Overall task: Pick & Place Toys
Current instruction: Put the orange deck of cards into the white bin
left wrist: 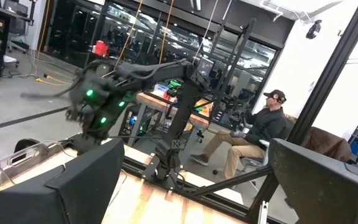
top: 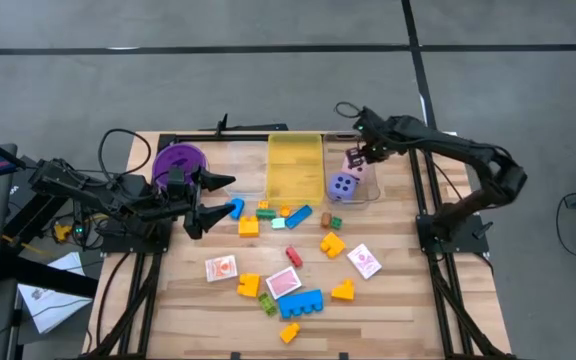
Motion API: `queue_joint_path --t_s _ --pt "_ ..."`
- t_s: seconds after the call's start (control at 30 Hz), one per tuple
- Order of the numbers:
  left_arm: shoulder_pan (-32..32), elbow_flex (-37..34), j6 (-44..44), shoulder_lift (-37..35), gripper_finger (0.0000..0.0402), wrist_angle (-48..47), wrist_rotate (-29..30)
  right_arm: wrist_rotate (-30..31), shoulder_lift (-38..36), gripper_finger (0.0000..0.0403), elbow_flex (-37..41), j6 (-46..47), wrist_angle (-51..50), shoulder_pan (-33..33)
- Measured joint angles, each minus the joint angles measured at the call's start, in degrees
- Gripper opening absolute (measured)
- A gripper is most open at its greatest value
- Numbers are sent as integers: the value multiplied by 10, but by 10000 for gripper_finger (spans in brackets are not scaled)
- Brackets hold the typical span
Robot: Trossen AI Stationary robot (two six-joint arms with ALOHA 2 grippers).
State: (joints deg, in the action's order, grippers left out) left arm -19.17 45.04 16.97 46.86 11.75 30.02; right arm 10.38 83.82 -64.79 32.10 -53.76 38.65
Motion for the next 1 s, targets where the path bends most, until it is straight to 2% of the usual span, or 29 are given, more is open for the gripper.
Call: queue_joint_path --t_s 0.13,0.23,0.33,0.53,0.7,0.8,1.0 --pt "0 0 0 0 398 -5 5 0 -81 0 0 18 -1 -1" --pt "0 0 11 0 398 -28 21 -29 -148 0 0 7 -1 -15" --pt "0 0 44 0 398 -64 37 -57 -210 0 0 -5 0 -45" --pt "0 0 65 19 398 -97 52 -65 -302 0 0 -5 17 -131" --pt "0 0 108 52 398 -124 54 -87 -339 0 -1 34 66 -197" --pt "0 10 120 81 398 -150 35 -74 -347 3 -1 58 88 -225" --pt "0 113 80 147 398 -303 25 -47 -348 51 -1 76 95 -255"
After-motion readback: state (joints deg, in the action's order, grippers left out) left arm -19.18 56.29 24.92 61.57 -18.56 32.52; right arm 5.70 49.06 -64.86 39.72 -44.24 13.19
